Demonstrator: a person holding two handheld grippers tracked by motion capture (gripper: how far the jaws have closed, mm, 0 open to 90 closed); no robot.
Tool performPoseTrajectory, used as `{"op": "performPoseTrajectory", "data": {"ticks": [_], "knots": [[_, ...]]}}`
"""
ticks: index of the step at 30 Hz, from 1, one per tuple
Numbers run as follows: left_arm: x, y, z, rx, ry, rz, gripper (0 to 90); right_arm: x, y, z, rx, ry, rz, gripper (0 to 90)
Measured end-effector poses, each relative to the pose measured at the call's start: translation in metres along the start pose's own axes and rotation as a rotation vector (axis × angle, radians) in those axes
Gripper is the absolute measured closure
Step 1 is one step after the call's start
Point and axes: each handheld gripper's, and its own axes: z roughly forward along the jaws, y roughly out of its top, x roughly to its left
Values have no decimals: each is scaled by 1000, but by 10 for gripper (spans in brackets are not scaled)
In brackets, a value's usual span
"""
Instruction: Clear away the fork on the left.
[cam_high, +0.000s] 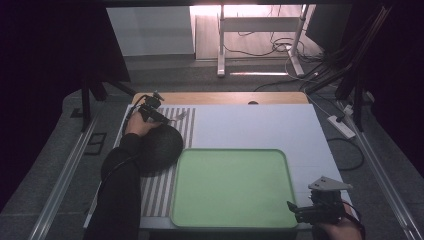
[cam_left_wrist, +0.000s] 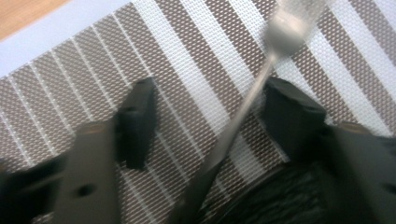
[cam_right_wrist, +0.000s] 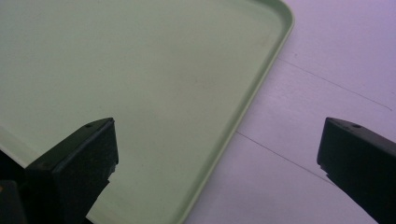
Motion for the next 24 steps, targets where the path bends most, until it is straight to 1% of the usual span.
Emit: {"op": "performPoseTrajectory", "data": {"ticks": [1, 2, 3, 4, 6, 8, 9, 10, 15, 18, 20, 24], "knots": [[1, -1, -1, -7, -5, 1, 495, 0, 0, 0, 1, 0, 0, 0], [2, -3, -2, -9, -3, 7, 636, 0, 0, 0, 1, 1, 0, 0], [3, -4, -3, -11, 0, 14, 717, 0, 0, 0, 1, 1, -1, 0], [4, -6, -4, -14, -14, 15, 787, 0, 0, 0, 1, 1, -1, 0], [4, -8, -4, -24, -18, 51, 797, 0, 0, 0, 1, 1, -1, 0], [2, -9, -5, -21, -25, 84, 842, 0, 0, 0, 3, 1, -1, 0], [1, -9, -5, -18, -20, 88, 842, 0, 0, 0, 3, 1, -1, 0], [1, -9, -5, -16, -19, 86, 845, 0, 0, 0, 3, 1, -1, 0], [4, -9, -6, -11, -37, 71, 846, 0, 0, 0, 3, 2, 1, 0], [7, -10, -8, -5, -19, 71, 846, 0, 0, 0, 2, 3, 4, 0], [10, -12, -12, -8, -18, 60, 846, 0, 0, 0, 1, 3, 3, 0], [17, -16, -24, 17, 38, 70, 846, 0, 0, 1, 3, 3, 3, 0]]}}
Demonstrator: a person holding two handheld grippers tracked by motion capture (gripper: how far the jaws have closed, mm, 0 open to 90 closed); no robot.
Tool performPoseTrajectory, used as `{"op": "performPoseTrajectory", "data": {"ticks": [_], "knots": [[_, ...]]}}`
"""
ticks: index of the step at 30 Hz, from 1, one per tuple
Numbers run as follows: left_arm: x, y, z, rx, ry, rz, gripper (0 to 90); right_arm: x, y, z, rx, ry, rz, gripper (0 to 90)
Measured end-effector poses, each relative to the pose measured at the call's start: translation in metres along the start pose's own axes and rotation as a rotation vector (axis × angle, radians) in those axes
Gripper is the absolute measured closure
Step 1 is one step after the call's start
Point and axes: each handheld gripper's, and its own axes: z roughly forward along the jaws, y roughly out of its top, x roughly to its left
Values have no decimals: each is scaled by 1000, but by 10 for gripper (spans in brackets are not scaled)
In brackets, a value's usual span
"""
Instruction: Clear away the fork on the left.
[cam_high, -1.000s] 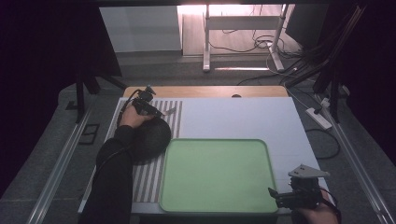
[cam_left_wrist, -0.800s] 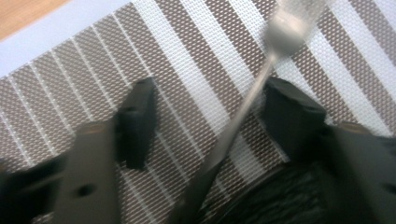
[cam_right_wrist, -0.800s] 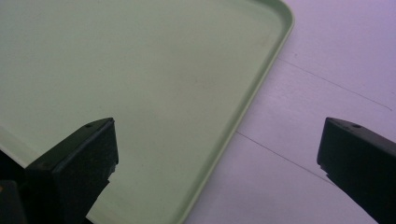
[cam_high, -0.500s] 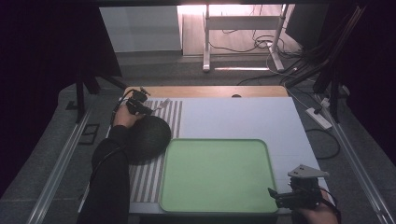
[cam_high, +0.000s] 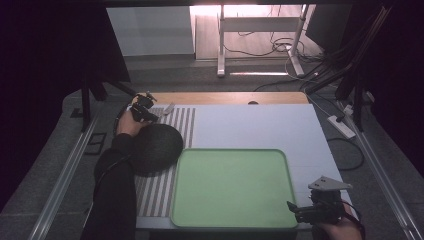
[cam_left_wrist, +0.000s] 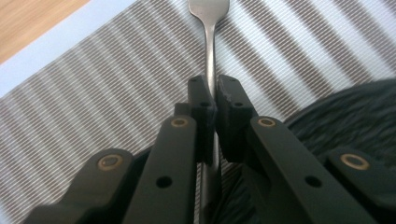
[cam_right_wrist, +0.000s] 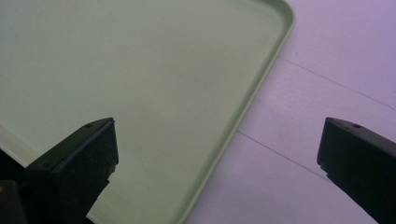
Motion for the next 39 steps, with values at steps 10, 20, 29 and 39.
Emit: {"op": "performPoseTrajectory", "data": {"ticks": [10, 20, 29, 39], "knots": [[14, -15, -31, 1, 27, -17, 846, 0, 0, 0, 9, -4, -1, 0], [-6, -23, -41, -11, -79, -53, 845, 1, 0, 0, 9, -4, -4, 0], [-29, -33, -35, -22, -137, -42, 845, 0, 0, 0, 5, -2, 7, 0], [-62, -45, -40, -15, -166, -10, 845, 0, 0, 0, 8, -4, 3, 0]]}}
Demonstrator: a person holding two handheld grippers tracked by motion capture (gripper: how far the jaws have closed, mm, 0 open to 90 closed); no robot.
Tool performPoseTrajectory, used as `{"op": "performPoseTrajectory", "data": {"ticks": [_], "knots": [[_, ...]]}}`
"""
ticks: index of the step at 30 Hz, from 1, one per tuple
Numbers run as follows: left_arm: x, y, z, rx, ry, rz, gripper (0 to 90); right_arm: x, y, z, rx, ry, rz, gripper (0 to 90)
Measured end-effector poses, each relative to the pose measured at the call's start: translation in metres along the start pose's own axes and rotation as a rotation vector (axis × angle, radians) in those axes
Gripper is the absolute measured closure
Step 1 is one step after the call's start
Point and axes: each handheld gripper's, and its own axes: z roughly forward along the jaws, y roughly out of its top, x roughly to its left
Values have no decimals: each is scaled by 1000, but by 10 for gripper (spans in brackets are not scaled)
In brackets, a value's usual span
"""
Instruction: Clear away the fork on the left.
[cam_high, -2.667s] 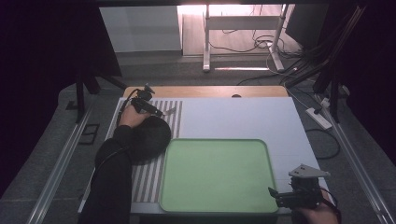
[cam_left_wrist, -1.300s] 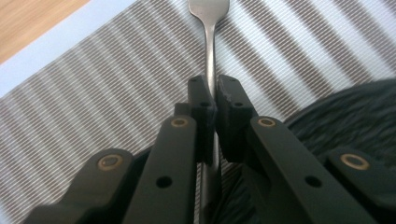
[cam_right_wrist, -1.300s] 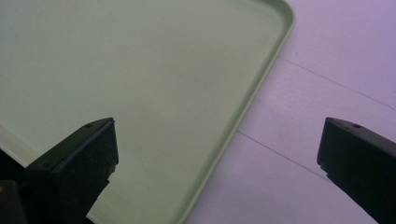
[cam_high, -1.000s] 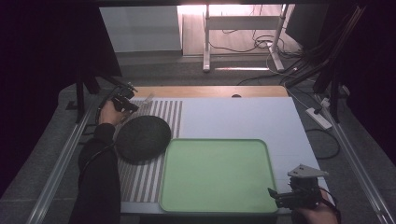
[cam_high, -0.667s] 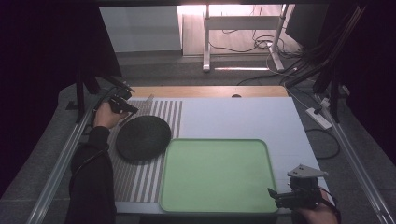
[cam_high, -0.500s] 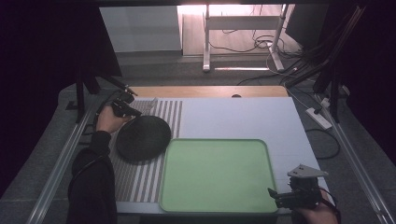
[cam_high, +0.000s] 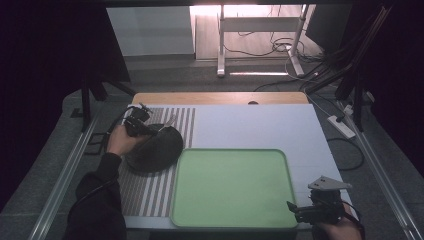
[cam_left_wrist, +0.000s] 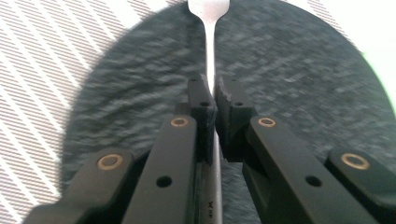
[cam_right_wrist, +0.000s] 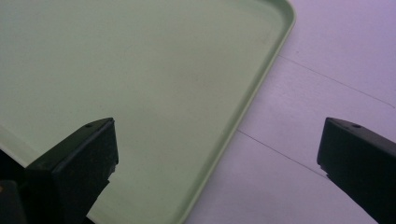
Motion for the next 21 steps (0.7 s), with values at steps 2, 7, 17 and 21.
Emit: {"op": "performPoseTrajectory", "data": {"ticks": [2, 7, 17, 21], "knots": [[-8, -3, 0, 3, -2, 7, 845, 0, 0, 0, -1, 1, -3, 0], [-26, -12, -3, -8, -17, 11, 845, 0, 0, -1, -6, 4, -6, 0], [-65, -25, -6, -8, -28, 44, 845, 2, 0, -1, -6, 2, -17, 0], [-80, -31, -4, 2, -39, 45, 845, 2, 0, -1, -9, 2, -19, 0]]}}
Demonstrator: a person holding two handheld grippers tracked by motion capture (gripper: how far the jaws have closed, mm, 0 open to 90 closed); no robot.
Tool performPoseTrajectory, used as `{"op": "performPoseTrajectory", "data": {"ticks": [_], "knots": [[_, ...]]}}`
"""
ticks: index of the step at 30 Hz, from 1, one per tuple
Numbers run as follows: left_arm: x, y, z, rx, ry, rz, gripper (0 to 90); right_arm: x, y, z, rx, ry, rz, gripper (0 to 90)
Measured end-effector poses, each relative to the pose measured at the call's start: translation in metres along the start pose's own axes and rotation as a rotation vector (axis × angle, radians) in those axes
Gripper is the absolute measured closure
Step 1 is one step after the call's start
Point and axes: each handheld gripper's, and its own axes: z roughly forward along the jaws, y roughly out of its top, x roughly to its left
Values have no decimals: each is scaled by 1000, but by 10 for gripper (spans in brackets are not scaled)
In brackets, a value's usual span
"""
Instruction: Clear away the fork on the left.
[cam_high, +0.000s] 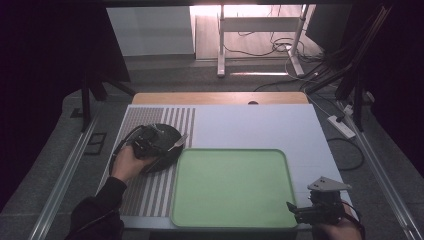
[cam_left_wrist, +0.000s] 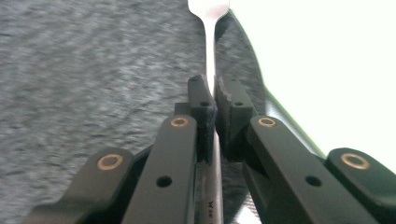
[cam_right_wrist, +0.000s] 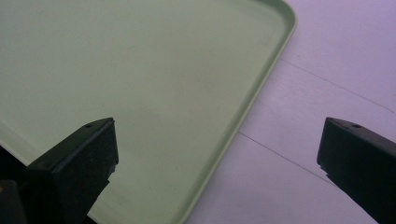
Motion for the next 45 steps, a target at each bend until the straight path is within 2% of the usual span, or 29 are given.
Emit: {"op": "performPoseTrajectory", "data": {"ticks": [6, 12, 16, 19, 26, 30, 34, 39, 41, 43, 45], "knots": [[-23, -7, 1, -2, -26, -5, 845, 1, 0, 0, -2, 1, -7, 0], [-45, -5, 5, 0, -42, 14, 844, 2, 0, 0, 0, 2, -16, 0], [-60, -3, 9, 4, -56, 21, 844, 1, 0, 0, -1, 3, -14, 0], [-71, 0, 13, 13, -47, 37, 845, 2, 0, 0, 0, 2, -17, 0], [-97, 9, 22, 14, -82, 52, 844, 2, 1, 1, 4, 1, -24, 0], [-116, 14, 30, 23, -105, 84, 844, 2, 1, 1, 4, 3, -26, 0], [-127, 15, 38, 48, -109, 95, 844, 3, 1, 1, 4, 3, -28, 0], [-134, 10, 45, 83, -92, 93, 843, 3, 1, 1, 5, 4, -29, 0], [-137, 9, 52, 101, -91, 108, 837, 3, 1, 1, 4, 5, -29, 0], [-138, 11, 52, 90, -87, 111, 826, 3, 1, 1, 5, 5, -30, 0], [-140, 14, 49, 51, -73, 118, 759, 3, 1, 1, 6, 5, -32, 0]]}}
